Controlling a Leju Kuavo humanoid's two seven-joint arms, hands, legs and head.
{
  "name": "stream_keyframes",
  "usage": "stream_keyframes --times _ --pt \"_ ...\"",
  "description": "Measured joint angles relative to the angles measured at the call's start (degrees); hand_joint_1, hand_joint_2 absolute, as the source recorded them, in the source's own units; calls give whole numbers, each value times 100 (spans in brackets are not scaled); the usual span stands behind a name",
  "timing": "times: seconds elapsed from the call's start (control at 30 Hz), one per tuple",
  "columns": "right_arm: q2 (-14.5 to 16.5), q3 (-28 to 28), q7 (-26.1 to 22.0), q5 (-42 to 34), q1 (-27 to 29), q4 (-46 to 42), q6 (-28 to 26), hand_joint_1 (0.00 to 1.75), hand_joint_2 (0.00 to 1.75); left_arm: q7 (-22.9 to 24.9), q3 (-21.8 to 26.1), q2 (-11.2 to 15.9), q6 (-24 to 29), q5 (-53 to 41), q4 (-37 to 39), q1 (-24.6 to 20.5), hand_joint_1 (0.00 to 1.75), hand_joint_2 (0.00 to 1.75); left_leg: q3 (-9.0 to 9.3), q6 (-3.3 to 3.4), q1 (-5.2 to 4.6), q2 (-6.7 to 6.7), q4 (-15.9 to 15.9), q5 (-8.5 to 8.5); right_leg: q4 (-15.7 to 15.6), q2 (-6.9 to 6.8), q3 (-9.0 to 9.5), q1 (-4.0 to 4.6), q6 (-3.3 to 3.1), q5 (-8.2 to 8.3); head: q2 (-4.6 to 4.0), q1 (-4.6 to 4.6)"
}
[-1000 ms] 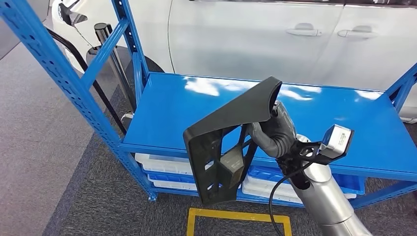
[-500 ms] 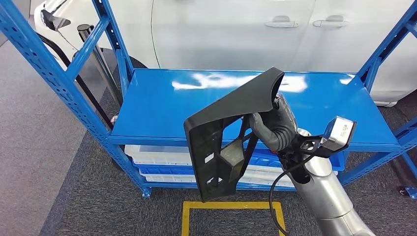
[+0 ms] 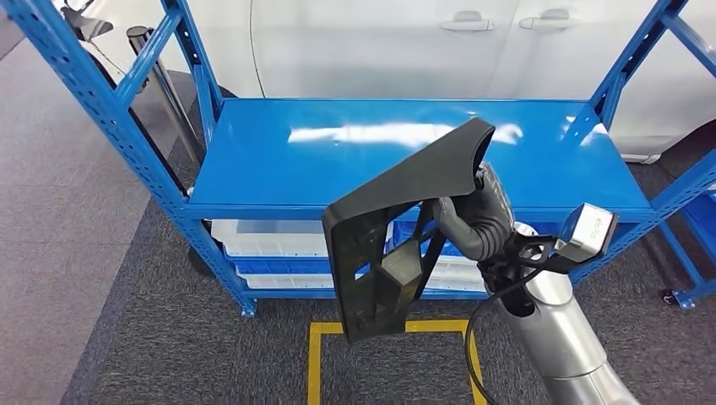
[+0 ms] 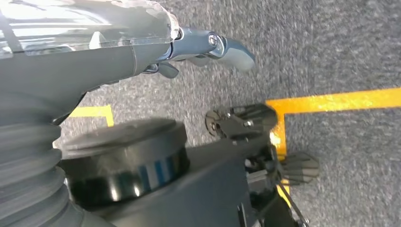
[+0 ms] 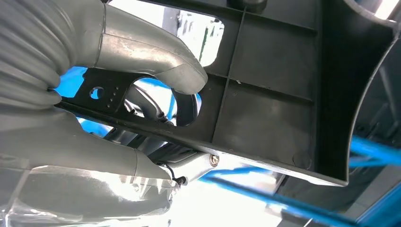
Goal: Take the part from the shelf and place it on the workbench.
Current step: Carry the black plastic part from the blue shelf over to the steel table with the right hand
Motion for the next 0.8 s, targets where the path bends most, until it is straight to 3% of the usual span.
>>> stream_keyframes --times 0.03,0.07,0.17,0.2,0.23,0.27,0.33,0.4,0.43,0.5,0.53,0.6,0.67,0.7,0.73,0.77,0.8 --pt "4 -5 0 1 9 -4 12 175 175 -1 1 -1 -2 4 -1 -2 0 175 -36 41 11 3 -32 75 30 -1 -31 -4 27 -66 0 0" --pt "7 -11 2 5 17 -7 17 175 175 -6 1 -1 -4 8 -1 -5 0 175 -91 78 25 4 -64 163 165 -3 -90 -7 46 -251 0 0" --pt "27 -18 12 38 36 -8 49 175 175 -30 1 -2 -18 15 -2 -1 0 175 -352 121 23 -25 -67 397 1205 -1 -378 -17 83 -1088 0 0" --pt "37 -17 16 52 44 -8 62 175 175 -38 1 -2 -22 16 -2 3 0 175 -456 116 20 -50 -54 469 1527 -1 -418 -17 93 -1189 0 1" --pt "47 -17 23 67 49 -8 78 175 175 -46 1 -2 -25 16 -1 7 0 175 -563 106 19 -82 -36 539 1690 1 -380 -16 97 -1159 0 1" --pt "57 -17 35 78 51 -8 89 175 175 -51 1 -2 -26 18 -1 8 0 175 -667 91 19 -122 -13 604 1632 10 -233 -17 89 -1029 0 0" --pt "79 -19 62 94 46 -14 102 175 175 -59 1 -2 -25 18 -2 4 0 175 -852 51 16 -206 41 723 964 127 353 -14 42 -844 0 0" --pt "97 -22 77 103 40 -38 102 175 175 -68 1 -5 -24 18 -3 -3 0 175 -968 8 4 -274 87 834 217 270 875 0 -18 -928 0 -3" --pt "106 -23 79 106 34 -50 101 175 175 -74 1 -7 -24 19 -4 -1 0 175 -997 -21 4 -302 87 892 30 300 984 15 -48 -989 0 -3" --pt "138 -22 81 110 26 -59 99 175 175 -83 1 -7 -24 20 -5 27 0 175 -1025 -96 14 -383 58 1008 -46 237 949 18 -114 -918 0 -2" --pt "154 -20 84 114 18 -60 100 175 175 -85 1 -7 -23 21 -5 43 0 175 -1063 -134 13 -397 91 973 -70 199 909 6 -156 -851 0 -3" --pt "191 -17 86 117 7 -62 101 175 175 -88 1 -5 -22 25 -5 66 0 175 -1220 -193 8 -306 472 537 -121 137 776 -26 -225 -681 0 -10" --pt "211 -17 86 121 1 -64 104 175 175 -93 1 -7 -24 30 -5 70 0 175 -1407 -242 23 -136 1225 -96 -119 92 593 -12 -246 -524 0 -16" --pt "216 -17 87 124 2 -62 106 175 175 -96 1 -6 -24 32 -5 68 0 175 -1445 -260 37 -96 1567 -245 -111 70 494 -6 -241 -453 0 -17" --pt "219 -17 90 126 3 -61 108 175 175 -98 1 -6 -25 33 -5 67 0 175 -1411 -274 53 -74 1785 -255 -98 43 392 -4 -230 -381 0 -17" --pt "220 -17 91 127 3 -59 109 175 175 -101 1 -6 -26 33 -5 67 0 175 -1289 -283 67 -65 1809 -144 -82 22 293 -5 -215 -316 0 -17" --pt "220 -18 91 127 3 -58 109 175 175 -104 1 -5 -28 33 -5 66 0 175 -1059 -283 79 -58 1624 6 -64 5 197 -6 -196 -253 0 -17"
